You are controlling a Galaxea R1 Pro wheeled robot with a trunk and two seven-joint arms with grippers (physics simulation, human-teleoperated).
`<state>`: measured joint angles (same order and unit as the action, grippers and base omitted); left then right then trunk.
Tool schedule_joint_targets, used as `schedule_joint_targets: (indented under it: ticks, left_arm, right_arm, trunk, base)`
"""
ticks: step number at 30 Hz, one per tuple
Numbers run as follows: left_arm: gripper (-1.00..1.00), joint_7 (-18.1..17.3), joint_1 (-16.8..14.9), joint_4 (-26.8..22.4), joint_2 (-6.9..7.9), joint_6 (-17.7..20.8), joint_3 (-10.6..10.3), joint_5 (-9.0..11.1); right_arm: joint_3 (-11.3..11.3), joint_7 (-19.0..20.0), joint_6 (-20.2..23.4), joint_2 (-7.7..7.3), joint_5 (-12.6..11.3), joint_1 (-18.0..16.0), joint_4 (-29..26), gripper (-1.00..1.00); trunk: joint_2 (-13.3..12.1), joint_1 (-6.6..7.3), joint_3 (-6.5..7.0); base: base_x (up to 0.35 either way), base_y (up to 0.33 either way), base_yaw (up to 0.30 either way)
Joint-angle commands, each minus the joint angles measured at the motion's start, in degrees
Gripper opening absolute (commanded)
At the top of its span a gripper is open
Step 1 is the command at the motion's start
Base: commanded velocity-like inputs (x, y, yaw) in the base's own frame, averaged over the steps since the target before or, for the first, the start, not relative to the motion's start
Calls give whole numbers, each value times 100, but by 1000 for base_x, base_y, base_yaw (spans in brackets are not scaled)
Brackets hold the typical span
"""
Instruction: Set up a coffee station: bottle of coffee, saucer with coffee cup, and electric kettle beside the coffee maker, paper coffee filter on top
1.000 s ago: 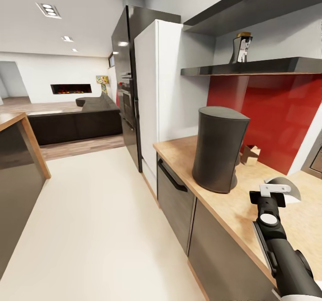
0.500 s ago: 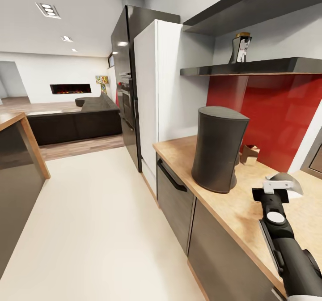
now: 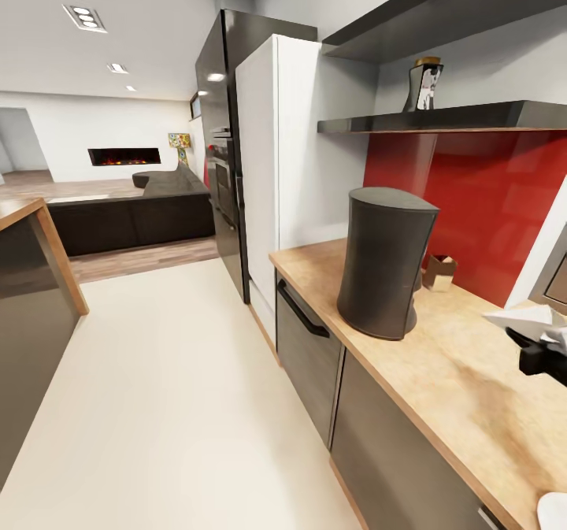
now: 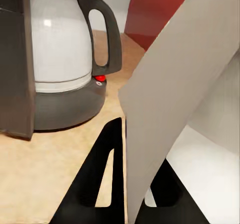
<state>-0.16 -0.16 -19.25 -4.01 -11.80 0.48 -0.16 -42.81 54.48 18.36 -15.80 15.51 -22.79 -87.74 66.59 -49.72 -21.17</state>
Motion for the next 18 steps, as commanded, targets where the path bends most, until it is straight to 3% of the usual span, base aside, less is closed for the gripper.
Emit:
schedule_joint_targets:
  ticks: [1,4,8,18]
  left_arm:
    - [100,-2,-2,0,0,-15,5,-2]
    - [100,-3,-2,0,0,-15,5,-2]
    - [100,-2,-2,0,1,-15,10,-2]
    - [100,-9,-1,7,4,-15,13,-2]
  right_arm:
    - [-75,372,54,-76,12,-7,-16,-100]
    - [-144,908,50,-156,13,-6,-26,-100]
    - [-180,1334,46,-198,14,-6,-31,-100]
    - [-192,1489,45,-204,14,-6,-32,-100]
  trunk:
    - [4,0,-6]
    - [4,0,-6]
    - [4,0,-6]
    - [4,0,-6]
  base:
    - [0,0,0]
    - [0,0,0]
    - [0,0,0]
    - [71,106,-40]
